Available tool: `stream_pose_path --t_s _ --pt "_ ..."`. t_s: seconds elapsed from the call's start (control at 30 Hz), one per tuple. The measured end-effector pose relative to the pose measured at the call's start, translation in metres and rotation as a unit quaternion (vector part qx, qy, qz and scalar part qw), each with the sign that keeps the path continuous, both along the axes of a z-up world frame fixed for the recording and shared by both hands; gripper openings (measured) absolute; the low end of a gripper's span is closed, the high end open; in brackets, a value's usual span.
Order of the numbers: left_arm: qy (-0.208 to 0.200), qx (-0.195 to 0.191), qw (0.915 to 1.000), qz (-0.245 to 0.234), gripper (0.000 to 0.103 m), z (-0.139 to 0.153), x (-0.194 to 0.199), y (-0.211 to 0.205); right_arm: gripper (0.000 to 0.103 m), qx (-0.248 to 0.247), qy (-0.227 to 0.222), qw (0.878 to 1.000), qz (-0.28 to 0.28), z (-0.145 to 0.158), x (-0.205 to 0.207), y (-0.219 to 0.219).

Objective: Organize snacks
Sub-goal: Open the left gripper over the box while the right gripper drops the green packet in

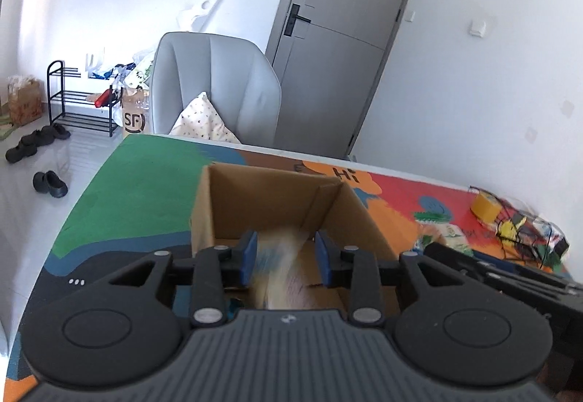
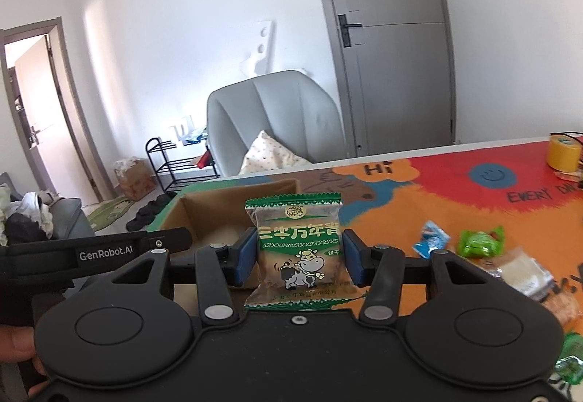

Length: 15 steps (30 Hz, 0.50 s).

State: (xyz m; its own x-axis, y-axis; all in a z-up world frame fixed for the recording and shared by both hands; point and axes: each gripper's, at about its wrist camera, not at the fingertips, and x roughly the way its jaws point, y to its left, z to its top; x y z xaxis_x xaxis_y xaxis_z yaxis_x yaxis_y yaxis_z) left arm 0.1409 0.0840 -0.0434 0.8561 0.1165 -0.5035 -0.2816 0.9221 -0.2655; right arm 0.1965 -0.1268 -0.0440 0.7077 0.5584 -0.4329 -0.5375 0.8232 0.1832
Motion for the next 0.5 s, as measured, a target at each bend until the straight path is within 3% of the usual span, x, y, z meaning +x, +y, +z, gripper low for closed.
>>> stream_pose_path --t_s 0.13,0.3,0.43,0.5 --pt "-0.012 0.001 0.9999 0.008 0.047 0.005 -0.005 0.007 0.050 0.005 0.001 1.000 0.008 0.003 0.003 0.011" --pt "-0.011 -0.003 0.9998 0.013 0.055 0.006 -0.009 0.012 0.050 0.017 0.007 1.000 0.022 0.006 0.005 0.021" --pt "-0.014 -0.001 0.9997 0.020 0.068 0.007 -0.013 0.014 0.067 0.037 0.017 0.999 0.025 0.006 0.008 0.022" --pt "-0.018 0.002 0.9996 0.022 0.076 0.008 -0.015 0.014 0.069 0.037 0.011 0.999 0.015 0.006 0.007 0.018"
